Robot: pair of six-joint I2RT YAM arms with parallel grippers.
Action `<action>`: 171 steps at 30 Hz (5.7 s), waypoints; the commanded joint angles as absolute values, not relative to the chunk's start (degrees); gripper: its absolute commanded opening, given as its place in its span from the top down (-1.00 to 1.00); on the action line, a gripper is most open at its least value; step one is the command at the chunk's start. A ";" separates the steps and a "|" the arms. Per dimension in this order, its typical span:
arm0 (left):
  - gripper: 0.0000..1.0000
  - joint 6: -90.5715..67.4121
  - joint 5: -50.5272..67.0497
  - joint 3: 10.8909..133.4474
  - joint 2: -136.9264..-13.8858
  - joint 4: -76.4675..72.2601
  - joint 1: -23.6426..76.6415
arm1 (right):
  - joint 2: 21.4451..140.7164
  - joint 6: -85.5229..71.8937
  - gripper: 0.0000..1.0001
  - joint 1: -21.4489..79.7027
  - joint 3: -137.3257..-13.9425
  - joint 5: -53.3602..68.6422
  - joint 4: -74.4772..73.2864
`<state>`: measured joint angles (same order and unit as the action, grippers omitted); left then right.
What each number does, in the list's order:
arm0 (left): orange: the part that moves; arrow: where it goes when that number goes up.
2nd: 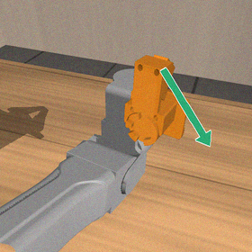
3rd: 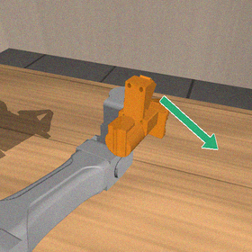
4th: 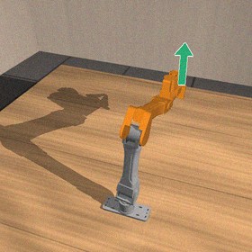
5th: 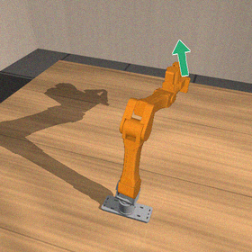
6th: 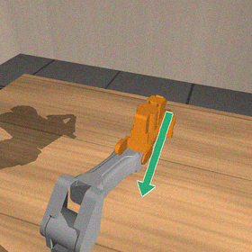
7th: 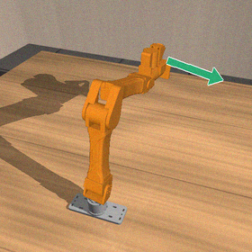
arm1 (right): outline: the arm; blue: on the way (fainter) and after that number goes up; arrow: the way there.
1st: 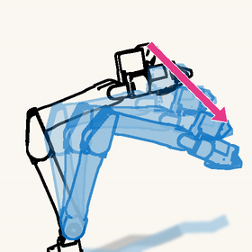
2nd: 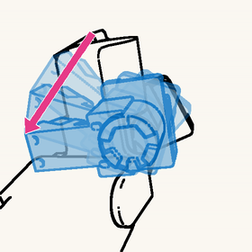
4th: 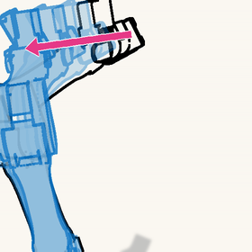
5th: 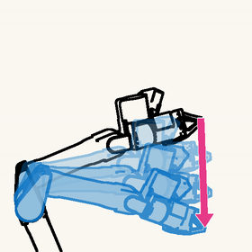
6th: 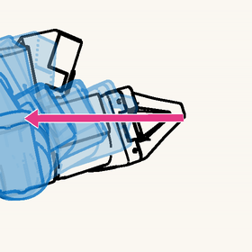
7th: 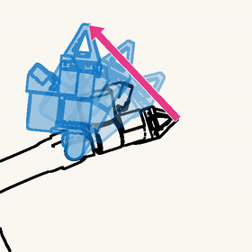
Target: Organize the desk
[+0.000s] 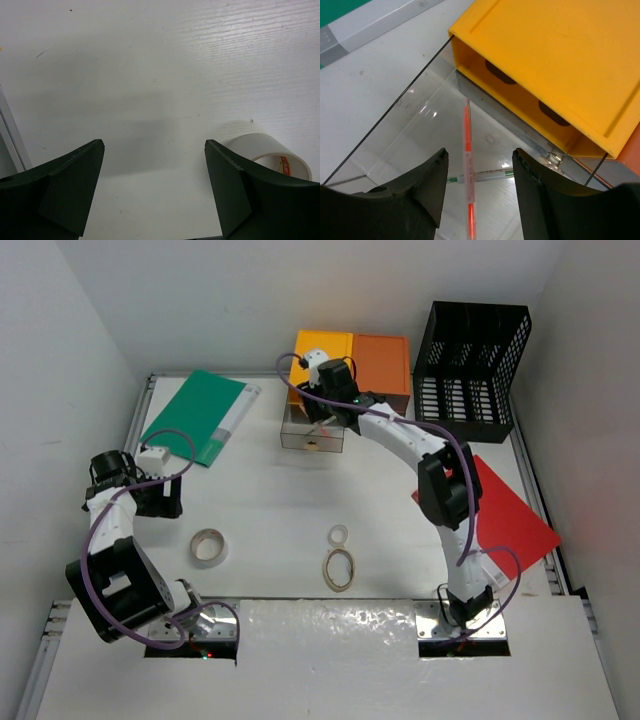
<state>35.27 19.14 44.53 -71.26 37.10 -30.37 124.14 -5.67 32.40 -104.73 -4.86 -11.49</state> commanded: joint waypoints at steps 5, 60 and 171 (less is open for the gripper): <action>-0.60 34.89 20.83 46.06 -70.93 36.91 -30.85 | 112.52 -3.69 -0.08 32.52 -103.81 -3.78 -11.95; -0.60 36.65 20.48 46.50 -67.94 38.76 -30.85 | 127.53 3.87 1.00 30.06 -102.05 -8.61 -3.26; -0.61 38.94 23.47 48.78 -65.13 44.03 -30.59 | 100.46 -26.20 0.81 36.47 -40.42 -23.56 23.30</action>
